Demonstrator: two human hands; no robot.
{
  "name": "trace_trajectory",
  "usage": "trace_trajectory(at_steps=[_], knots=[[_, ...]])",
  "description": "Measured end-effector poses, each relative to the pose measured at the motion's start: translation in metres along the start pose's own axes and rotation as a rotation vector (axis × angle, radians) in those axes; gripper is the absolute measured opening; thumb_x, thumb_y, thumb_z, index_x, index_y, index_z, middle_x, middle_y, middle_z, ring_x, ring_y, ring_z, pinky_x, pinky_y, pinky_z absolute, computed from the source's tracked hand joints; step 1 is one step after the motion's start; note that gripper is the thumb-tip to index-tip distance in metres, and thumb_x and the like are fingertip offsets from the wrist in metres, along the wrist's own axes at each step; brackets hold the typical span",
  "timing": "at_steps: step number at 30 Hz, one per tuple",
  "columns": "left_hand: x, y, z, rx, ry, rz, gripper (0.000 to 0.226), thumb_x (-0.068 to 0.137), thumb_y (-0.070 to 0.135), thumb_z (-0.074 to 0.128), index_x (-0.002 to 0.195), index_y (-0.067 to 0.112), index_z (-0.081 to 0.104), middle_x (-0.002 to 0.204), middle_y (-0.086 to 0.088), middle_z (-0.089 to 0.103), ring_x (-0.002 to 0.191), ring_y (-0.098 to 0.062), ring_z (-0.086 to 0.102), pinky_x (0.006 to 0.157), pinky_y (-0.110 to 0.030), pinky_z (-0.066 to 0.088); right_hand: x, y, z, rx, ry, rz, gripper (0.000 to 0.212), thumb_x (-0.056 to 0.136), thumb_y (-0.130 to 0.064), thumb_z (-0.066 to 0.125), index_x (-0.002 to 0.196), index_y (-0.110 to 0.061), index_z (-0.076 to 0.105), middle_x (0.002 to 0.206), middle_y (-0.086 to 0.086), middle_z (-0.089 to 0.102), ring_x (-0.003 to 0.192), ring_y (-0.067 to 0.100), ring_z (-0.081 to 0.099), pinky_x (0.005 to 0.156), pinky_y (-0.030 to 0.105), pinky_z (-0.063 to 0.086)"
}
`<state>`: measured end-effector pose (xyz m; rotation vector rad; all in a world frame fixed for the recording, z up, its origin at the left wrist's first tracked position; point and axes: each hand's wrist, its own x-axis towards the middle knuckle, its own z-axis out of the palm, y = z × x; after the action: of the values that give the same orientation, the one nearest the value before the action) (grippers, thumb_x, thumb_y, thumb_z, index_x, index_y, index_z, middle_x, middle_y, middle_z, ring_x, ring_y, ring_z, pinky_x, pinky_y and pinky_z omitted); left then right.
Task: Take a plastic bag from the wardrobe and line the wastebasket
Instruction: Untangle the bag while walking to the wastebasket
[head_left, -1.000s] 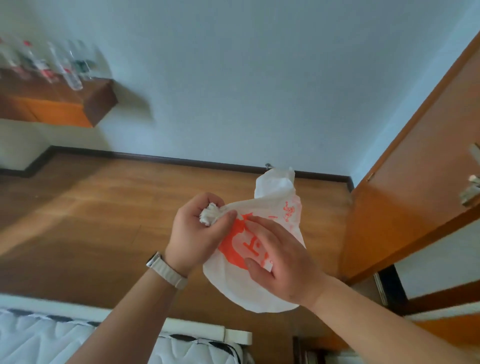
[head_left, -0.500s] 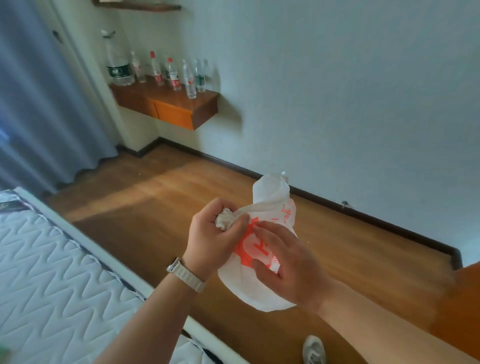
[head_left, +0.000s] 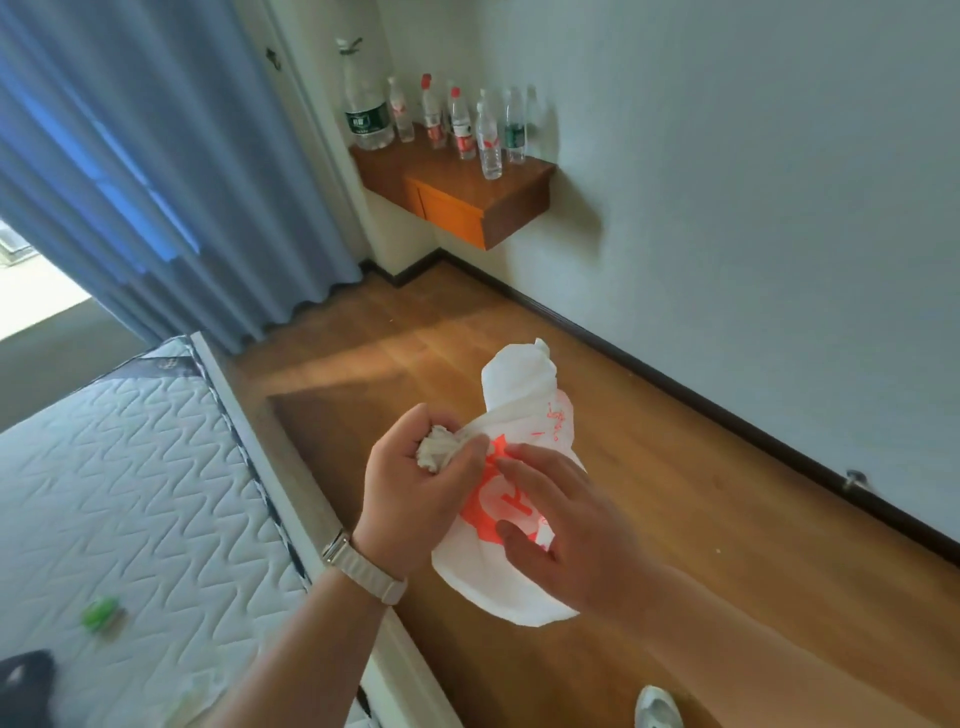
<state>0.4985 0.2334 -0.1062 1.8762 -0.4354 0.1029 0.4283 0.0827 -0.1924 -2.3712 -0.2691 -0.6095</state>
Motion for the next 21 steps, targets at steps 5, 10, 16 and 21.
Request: trace_trajectory(at_steps=[5,10,16,21], knots=[[0.051,0.015,0.069,0.066,0.073,-0.056,0.009,0.074,0.022,0.070,0.073,0.021,0.061,0.065,0.014,0.061,0.056,-0.003,0.055,0.049,-0.015,0.046,0.034,0.081,-0.039,0.078,-0.026,-0.080,0.049,0.092,-0.039,0.059,0.136,-0.020,0.049,0.137,0.001,0.056,0.125,0.018,0.052,0.101,0.028,0.045],[0.087,0.031,0.115,0.097,0.119,-0.040,0.011,0.076,0.022,0.070,0.072,0.026,0.060,0.065,0.015,0.061,0.056,-0.003,0.056,0.049,-0.013,0.045,0.063,0.130,-0.072,0.064,-0.030,-0.115,0.048,0.092,-0.040,0.058,0.134,-0.019,0.052,0.136,0.001,0.057,0.122,0.020,0.054,0.098,0.030,0.046],[0.114,0.044,0.133,0.089,0.156,-0.007,0.011,0.077,0.024,0.071,0.074,0.024,0.060,0.069,0.010,0.062,0.057,-0.005,0.057,0.050,-0.017,0.049,0.090,0.148,-0.091,0.136,-0.040,-0.088,0.046,0.095,-0.045,0.054,0.137,-0.026,0.049,0.142,-0.006,0.053,0.127,0.017,0.053,0.102,0.046,0.052],[0.144,0.038,0.133,0.026,0.173,-0.031,0.012,0.074,0.023,0.071,0.071,0.026,0.061,0.064,0.006,0.062,0.054,-0.008,0.057,0.048,-0.019,0.047,0.122,0.161,-0.087,0.123,-0.064,-0.087,0.048,0.095,-0.045,0.055,0.138,-0.030,0.043,0.142,-0.007,0.053,0.129,0.017,0.052,0.102,0.047,0.051]])
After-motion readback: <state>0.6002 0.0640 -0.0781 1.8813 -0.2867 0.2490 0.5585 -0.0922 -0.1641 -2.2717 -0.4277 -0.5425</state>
